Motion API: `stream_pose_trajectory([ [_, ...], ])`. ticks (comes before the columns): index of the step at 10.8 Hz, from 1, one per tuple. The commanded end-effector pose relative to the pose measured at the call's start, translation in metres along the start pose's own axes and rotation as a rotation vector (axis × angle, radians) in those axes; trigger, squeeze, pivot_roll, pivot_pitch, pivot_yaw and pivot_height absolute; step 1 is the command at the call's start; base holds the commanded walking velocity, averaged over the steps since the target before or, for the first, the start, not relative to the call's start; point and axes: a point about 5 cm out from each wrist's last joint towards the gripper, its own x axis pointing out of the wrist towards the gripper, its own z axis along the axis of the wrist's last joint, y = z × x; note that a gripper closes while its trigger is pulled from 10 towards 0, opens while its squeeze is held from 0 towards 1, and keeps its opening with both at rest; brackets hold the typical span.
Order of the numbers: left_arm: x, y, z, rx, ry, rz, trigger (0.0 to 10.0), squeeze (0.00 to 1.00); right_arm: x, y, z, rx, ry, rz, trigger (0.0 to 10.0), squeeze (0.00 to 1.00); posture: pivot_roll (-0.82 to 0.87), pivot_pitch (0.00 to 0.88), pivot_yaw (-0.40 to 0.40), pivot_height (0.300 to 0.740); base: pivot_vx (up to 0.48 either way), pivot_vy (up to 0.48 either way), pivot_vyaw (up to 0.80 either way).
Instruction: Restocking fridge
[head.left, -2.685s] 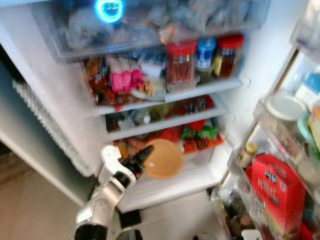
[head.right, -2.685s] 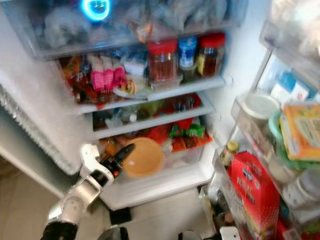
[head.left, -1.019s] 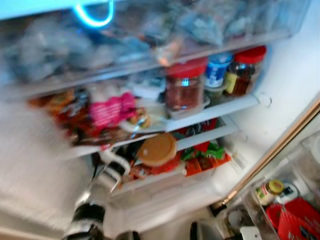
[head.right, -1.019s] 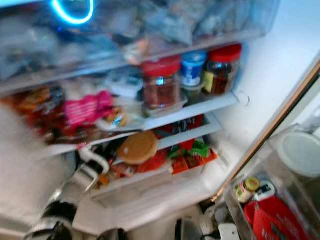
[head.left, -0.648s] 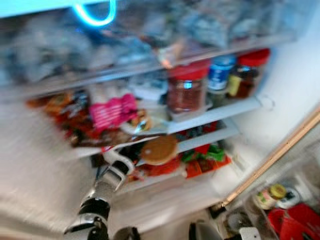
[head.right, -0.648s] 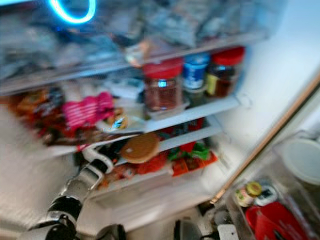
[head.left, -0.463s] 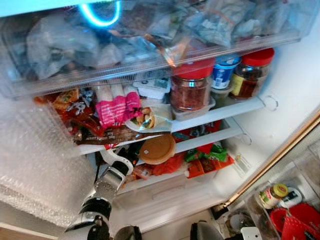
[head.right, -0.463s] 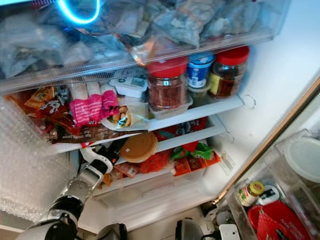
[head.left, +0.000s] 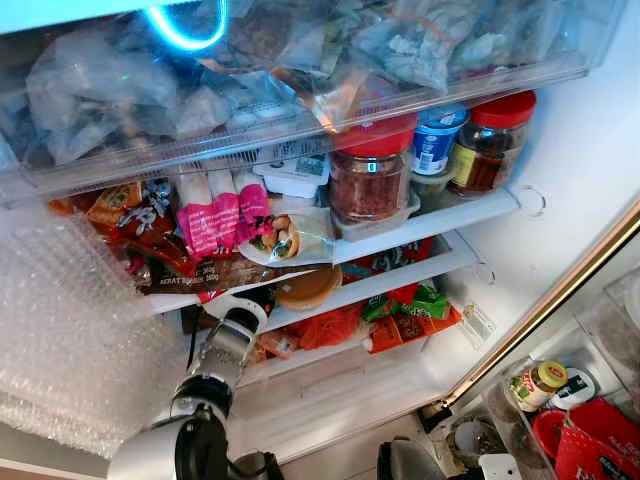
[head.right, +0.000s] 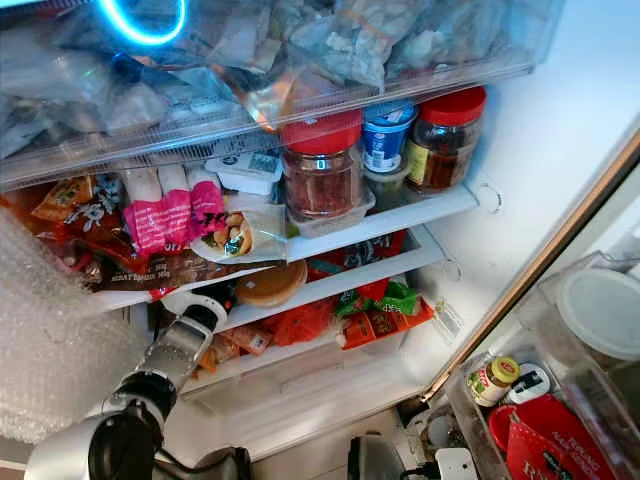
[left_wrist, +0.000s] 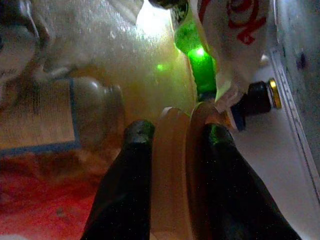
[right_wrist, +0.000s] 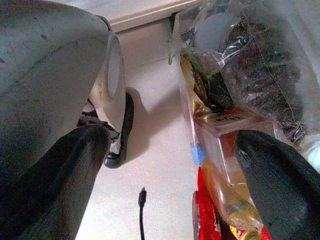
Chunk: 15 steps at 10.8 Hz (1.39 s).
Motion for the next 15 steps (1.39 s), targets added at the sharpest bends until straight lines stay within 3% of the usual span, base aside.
stream_pose_trajectory([
  [1,0.0022,-0.0019,0.0026,-0.003,-0.019,0.014,10.0,0.00,-0.0015,0.0043,-0.0104,-0.001,0.025,0.016,10.0,0.00,-0.20,0.155,0.025,0.650,0.000,0.000,0.00],
  [4,0.0054,-0.0019,0.0104,-0.025,-0.102,0.097,10.0,0.00,-0.0031,0.0034,-0.0156,0.002,0.030,0.015,10.0,0.00,-0.22,0.176,0.024,0.650,0.000,0.000,0.00],
  [5,0.0056,-0.0024,0.0074,-0.023,-0.093,0.093,10.0,0.15,-0.0034,0.0031,-0.0164,0.002,0.031,0.016,10.0,0.00,-0.21,0.180,0.022,0.650,0.000,0.000,0.00],
  [6,0.0054,-0.0023,0.0060,-0.022,-0.087,0.090,10.0,1.00,-0.0034,0.0032,-0.0165,0.001,0.032,0.018,10.0,0.00,-0.21,0.180,0.022,0.650,0.000,0.000,0.00],
  [13,0.0030,-0.0063,0.0065,0.042,-0.025,-0.053,10.0,1.00,-0.0010,0.0088,-0.0107,0.009,0.020,0.026,10.0,0.00,-0.19,0.159,0.046,0.650,0.000,0.000,0.00],
  [15,-0.0013,-0.0013,0.0062,0.111,0.009,-0.053,10.0,1.00,-0.0005,0.0104,-0.0098,0.013,0.017,0.028,10.0,0.00,-0.19,0.152,0.053,0.650,0.000,0.000,0.00],
])
